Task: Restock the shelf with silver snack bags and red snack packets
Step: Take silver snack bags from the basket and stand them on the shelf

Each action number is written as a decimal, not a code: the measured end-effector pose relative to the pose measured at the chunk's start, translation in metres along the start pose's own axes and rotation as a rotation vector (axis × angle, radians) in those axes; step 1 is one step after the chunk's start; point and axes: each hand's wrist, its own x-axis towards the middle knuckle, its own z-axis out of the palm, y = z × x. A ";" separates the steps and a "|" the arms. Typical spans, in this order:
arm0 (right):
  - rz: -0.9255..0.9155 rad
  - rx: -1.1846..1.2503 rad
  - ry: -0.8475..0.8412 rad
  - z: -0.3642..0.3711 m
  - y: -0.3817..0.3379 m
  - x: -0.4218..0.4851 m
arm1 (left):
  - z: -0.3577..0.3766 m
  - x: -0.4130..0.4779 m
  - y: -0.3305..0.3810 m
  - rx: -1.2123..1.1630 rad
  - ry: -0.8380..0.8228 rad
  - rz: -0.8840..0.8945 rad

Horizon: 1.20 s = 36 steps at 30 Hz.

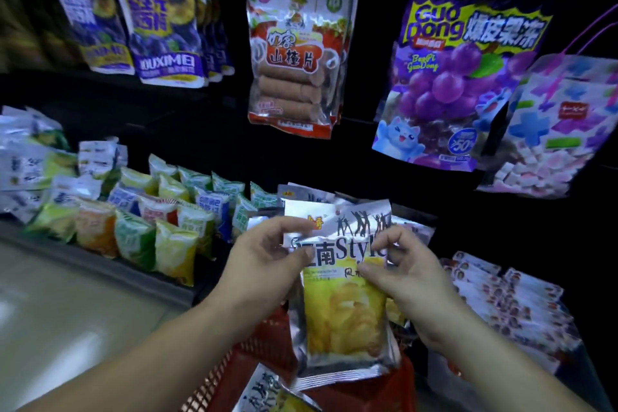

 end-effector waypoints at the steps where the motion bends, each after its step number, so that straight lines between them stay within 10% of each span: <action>1: 0.002 -0.016 0.010 0.002 0.002 0.002 | -0.003 -0.001 -0.005 -0.019 0.006 -0.020; 17: -0.104 -0.190 0.015 0.009 0.005 0.007 | -0.016 0.016 -0.013 -0.215 -0.031 -0.341; 23: 0.006 -0.302 -0.047 0.020 0.021 0.004 | -0.022 0.011 -0.033 0.109 -0.061 -0.109; 30: 0.382 -0.784 -0.394 0.027 0.050 -0.001 | 0.011 -0.019 -0.103 0.410 -0.291 -0.225; 36: 0.428 -0.780 -0.352 0.005 0.064 0.006 | 0.040 -0.022 -0.131 0.681 -0.491 -0.311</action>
